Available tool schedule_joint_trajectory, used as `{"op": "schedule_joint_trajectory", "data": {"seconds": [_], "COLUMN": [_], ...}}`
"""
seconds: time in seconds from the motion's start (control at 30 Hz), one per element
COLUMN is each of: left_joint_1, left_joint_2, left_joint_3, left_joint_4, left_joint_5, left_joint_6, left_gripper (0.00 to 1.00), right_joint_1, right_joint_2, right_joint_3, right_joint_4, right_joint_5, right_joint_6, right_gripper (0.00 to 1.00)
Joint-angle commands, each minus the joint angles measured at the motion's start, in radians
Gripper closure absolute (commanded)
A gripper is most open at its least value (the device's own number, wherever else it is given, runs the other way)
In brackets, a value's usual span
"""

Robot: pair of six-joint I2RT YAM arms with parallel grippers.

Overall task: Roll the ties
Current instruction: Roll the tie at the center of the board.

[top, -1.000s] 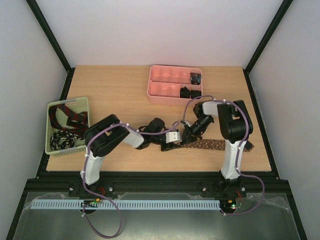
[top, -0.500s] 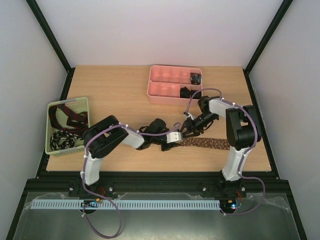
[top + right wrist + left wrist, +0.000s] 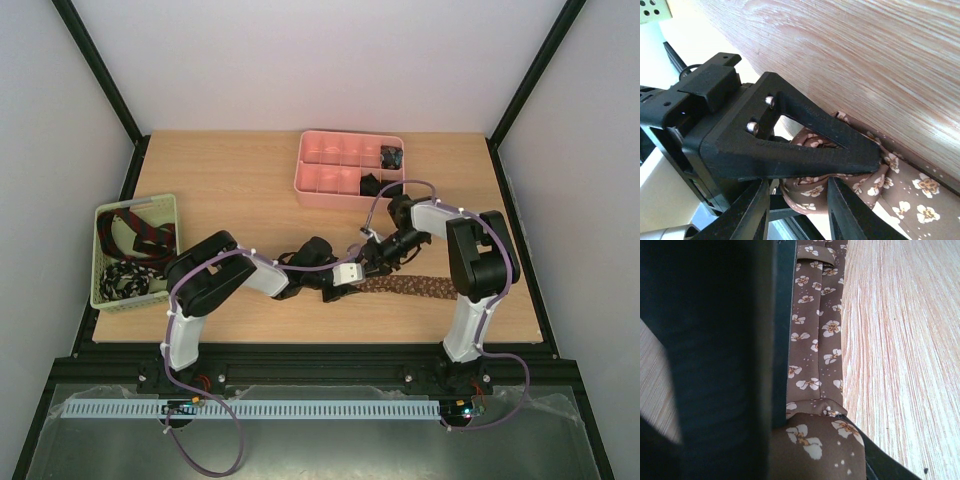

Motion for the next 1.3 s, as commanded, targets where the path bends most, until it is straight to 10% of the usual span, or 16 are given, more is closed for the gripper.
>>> {"op": "schedule_joint_trajectory", "data": {"seconds": [0.0, 0.73, 1.03, 1.27], "left_joint_1": [0.008, 0.011, 0.012, 0.046], "left_joint_2": [0.061, 0.068, 0.067, 0.045], "left_joint_3": [-0.048, -0.048, -0.050, -0.048], "left_joint_4": [-0.239, -0.238, -0.235, -0.209], "left_joint_5": [-0.116, -0.113, -0.118, -0.012], "left_joint_6": [0.014, 0.004, -0.002, 0.033], "left_gripper": [0.65, 0.64, 0.62, 0.41], "right_joint_1": [0.029, 0.033, 0.032, -0.016], "right_joint_2": [0.019, -0.052, 0.012, 0.075], "right_joint_3": [-0.052, -0.059, -0.030, -0.074], "right_joint_4": [-0.020, -0.055, -0.065, -0.049], "right_joint_5": [0.123, 0.158, 0.179, 0.241], "right_joint_6": [-0.032, 0.044, -0.004, -0.117], "right_gripper": [0.65, 0.59, 0.98, 0.99]}}
